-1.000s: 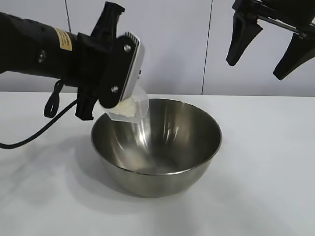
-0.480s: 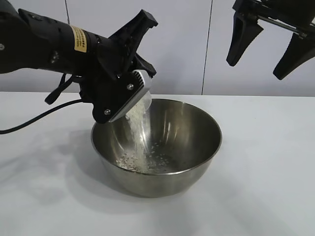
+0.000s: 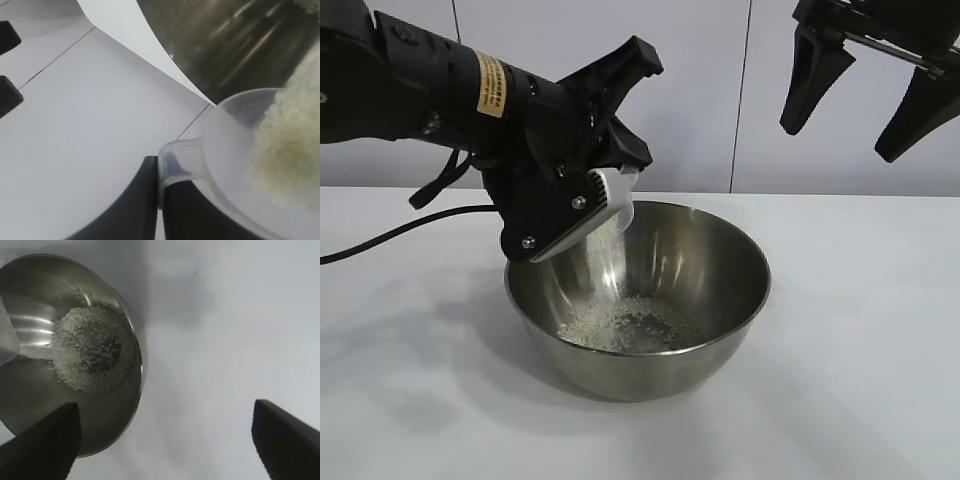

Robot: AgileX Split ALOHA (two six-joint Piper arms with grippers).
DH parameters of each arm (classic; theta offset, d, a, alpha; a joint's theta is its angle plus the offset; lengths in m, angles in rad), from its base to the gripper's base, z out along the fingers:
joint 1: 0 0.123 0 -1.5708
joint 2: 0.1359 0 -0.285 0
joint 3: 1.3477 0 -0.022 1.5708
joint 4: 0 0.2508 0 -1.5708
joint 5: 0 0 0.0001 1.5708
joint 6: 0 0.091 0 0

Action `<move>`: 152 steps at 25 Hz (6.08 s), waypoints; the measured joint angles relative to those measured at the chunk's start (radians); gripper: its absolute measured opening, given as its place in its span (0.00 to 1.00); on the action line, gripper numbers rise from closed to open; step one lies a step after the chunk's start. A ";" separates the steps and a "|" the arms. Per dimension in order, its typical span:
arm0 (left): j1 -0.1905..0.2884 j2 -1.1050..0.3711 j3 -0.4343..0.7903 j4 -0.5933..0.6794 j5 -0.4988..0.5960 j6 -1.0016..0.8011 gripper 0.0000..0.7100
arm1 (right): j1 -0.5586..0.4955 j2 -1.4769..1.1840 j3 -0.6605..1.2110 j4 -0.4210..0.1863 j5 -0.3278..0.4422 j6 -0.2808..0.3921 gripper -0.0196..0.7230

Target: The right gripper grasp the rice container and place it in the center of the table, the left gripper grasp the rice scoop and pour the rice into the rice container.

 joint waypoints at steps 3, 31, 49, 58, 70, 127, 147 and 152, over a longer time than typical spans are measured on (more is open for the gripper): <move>-0.023 0.000 0.000 0.021 0.000 -0.002 0.01 | 0.000 0.000 0.000 0.000 0.000 0.000 0.89; -0.035 0.000 0.000 0.067 0.005 -0.054 0.01 | 0.000 0.000 0.000 0.000 0.000 -0.001 0.89; -0.038 0.000 0.071 -0.787 -0.499 -1.219 0.01 | 0.000 0.000 0.000 0.001 0.001 -0.004 0.89; 0.036 -0.030 0.185 -1.187 -0.671 -1.299 0.01 | 0.000 0.000 0.000 0.001 0.000 -0.005 0.89; 0.238 -0.005 0.495 -0.952 -0.785 -1.560 0.01 | 0.000 0.000 0.000 0.001 -0.007 -0.011 0.89; 0.269 -0.364 0.653 -0.801 -0.240 -1.771 0.93 | 0.000 0.000 0.000 0.003 -0.004 -0.019 0.89; 0.269 -0.158 -0.573 -0.846 1.410 -1.824 0.97 | 0.000 0.000 0.000 0.057 0.002 -0.019 0.89; 0.269 -0.040 -0.606 -0.910 1.438 -1.831 0.97 | 0.000 0.000 0.000 0.060 -0.001 -0.019 0.89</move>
